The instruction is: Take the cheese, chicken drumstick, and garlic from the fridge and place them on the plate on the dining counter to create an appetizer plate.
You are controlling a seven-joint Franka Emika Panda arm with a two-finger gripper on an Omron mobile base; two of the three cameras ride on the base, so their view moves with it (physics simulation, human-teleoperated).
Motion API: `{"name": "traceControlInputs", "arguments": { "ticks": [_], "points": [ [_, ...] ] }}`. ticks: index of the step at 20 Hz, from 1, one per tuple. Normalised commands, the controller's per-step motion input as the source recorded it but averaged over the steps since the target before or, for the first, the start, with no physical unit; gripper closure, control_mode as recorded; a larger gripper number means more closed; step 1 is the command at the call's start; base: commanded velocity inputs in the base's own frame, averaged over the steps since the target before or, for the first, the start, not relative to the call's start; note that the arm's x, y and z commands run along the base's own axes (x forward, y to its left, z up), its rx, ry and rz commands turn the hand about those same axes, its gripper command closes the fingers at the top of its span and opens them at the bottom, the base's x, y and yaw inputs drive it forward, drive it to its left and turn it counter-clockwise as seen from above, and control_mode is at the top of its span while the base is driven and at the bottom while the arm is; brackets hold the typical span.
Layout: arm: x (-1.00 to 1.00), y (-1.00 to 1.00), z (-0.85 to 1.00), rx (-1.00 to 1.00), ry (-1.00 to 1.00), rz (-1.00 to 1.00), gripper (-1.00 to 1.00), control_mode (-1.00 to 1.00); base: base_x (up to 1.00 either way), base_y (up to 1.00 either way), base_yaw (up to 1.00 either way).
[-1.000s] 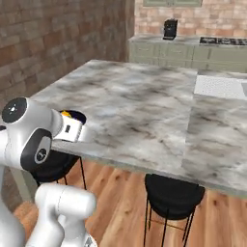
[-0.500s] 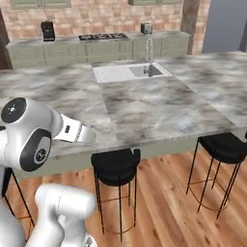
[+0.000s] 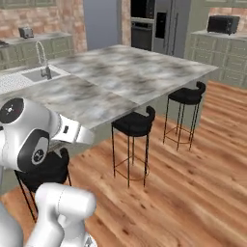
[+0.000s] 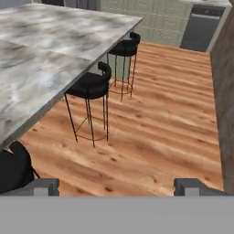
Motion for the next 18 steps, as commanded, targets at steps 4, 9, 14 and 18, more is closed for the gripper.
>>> {"name": "traceControlInputs", "arguments": {
  "ticks": [4, 9, 14, 18],
  "points": [
    [0.00, 0.00, 0.00, 0.00, 0.00, 0.00, -1.00, 1.00, 0.88, -0.98, -0.56],
    [0.00, 0.00, 0.00, 0.00, 0.00, 0.00, -1.00, 1.00, 1.00, -0.55, -0.27],
    [0.00, 0.00, 0.00, 0.00, 0.00, 0.00, -1.00, 1.00, 1.00, -0.31, -0.03],
    [0.00, 0.00, 0.00, 0.00, 0.00, 0.00, -1.00, 1.00, 1.00, -0.28, -0.06]
  ]
}}
